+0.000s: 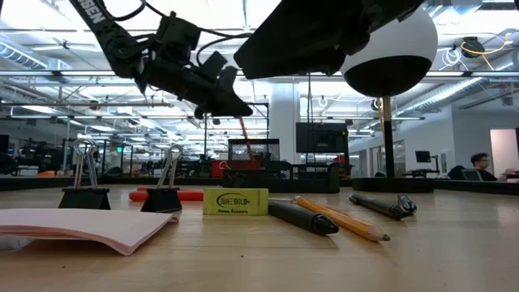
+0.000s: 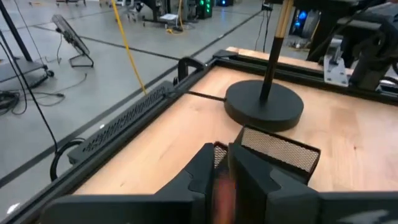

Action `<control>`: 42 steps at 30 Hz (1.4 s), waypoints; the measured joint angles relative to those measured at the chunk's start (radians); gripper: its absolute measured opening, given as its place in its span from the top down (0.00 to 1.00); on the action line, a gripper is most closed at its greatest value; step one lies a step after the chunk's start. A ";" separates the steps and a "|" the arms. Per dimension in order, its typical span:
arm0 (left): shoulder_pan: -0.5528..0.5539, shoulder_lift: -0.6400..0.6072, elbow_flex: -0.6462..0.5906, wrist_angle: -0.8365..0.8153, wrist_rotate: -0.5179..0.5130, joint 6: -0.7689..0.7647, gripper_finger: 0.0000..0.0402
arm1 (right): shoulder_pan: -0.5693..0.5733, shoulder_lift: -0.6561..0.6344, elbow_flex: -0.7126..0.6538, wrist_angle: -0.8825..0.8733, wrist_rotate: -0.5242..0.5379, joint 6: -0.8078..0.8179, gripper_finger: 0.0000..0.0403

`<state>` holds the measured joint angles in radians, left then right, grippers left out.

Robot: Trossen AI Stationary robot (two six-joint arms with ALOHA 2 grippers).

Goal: Pick and place office supplies into organizer
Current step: Put the top yellow pencil into the black desk organizer, then put the right black binder clip into the black desk organizer

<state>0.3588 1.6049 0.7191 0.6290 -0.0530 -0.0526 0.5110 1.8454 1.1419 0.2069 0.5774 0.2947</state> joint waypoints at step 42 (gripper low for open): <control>-0.186 -0.257 0.001 -0.380 0.131 -0.194 0.33 | -0.005 -0.106 -0.194 -0.001 -0.081 0.110 0.64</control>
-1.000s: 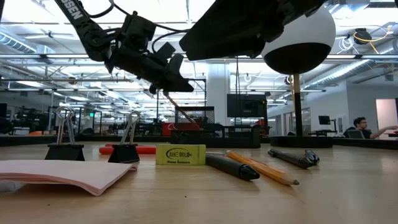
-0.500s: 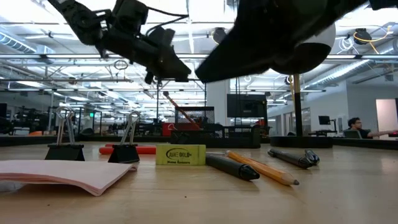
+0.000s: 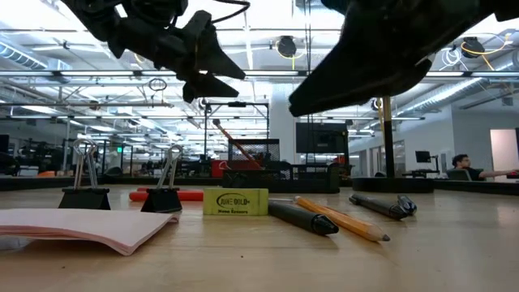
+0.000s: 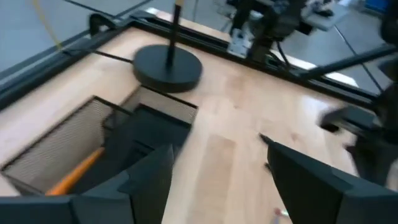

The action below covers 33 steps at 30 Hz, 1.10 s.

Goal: Pick and place office supplies into organizer
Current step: Put the right black binder clip into the black desk organizer

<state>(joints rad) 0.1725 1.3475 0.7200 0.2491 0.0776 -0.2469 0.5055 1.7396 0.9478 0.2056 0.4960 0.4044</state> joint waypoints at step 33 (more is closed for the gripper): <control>-0.216 0.000 0.000 0.098 -0.087 0.026 0.47 | -0.001 -0.307 -0.419 0.006 0.001 0.030 0.64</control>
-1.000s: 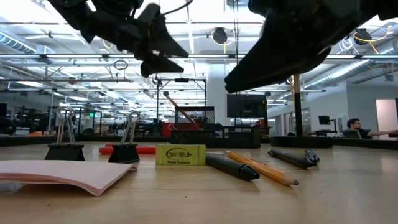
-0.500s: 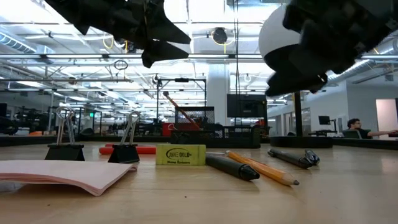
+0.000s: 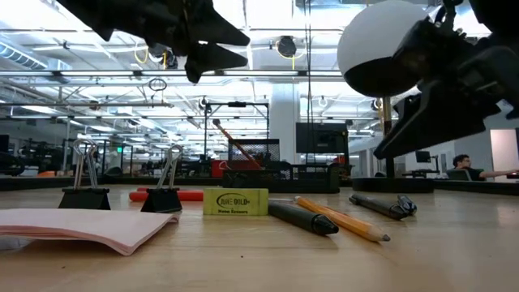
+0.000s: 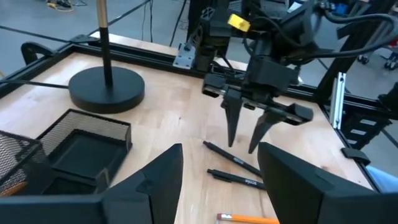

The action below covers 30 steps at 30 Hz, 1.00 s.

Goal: Pick and place office supplies into organizer
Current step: Put the right black binder clip into the black desk organizer

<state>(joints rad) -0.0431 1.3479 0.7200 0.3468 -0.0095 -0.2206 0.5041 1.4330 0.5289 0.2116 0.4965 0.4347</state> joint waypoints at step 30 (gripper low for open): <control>-0.226 0.000 0.000 -0.174 -0.102 -0.304 0.53 | 0.002 0.000 0.000 0.125 0.000 0.024 0.64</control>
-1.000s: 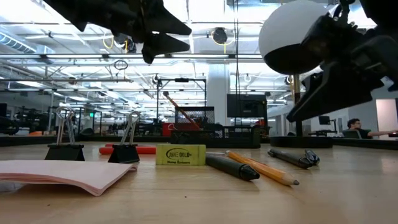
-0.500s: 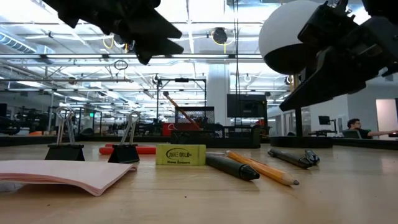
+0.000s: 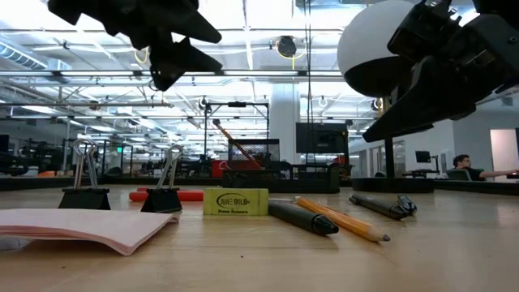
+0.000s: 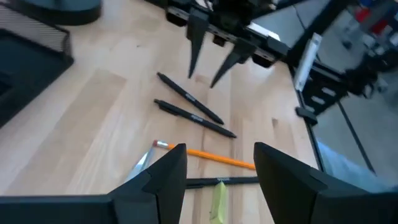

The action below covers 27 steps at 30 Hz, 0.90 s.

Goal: Pick and place office supplies into organizer
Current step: Put the right black binder clip into the black desk organizer

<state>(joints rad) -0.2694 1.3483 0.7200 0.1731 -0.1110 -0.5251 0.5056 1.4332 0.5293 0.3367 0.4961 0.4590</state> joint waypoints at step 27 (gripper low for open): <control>-0.245 0.000 0.000 0.008 -0.551 -0.087 0.62 | -0.137 0.206 0.107 0.361 -0.372 -0.514 0.64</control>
<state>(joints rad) -0.5141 1.3483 0.7200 0.1815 -0.6625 -0.6117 0.3687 1.6396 0.6366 0.6975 0.1244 -0.0545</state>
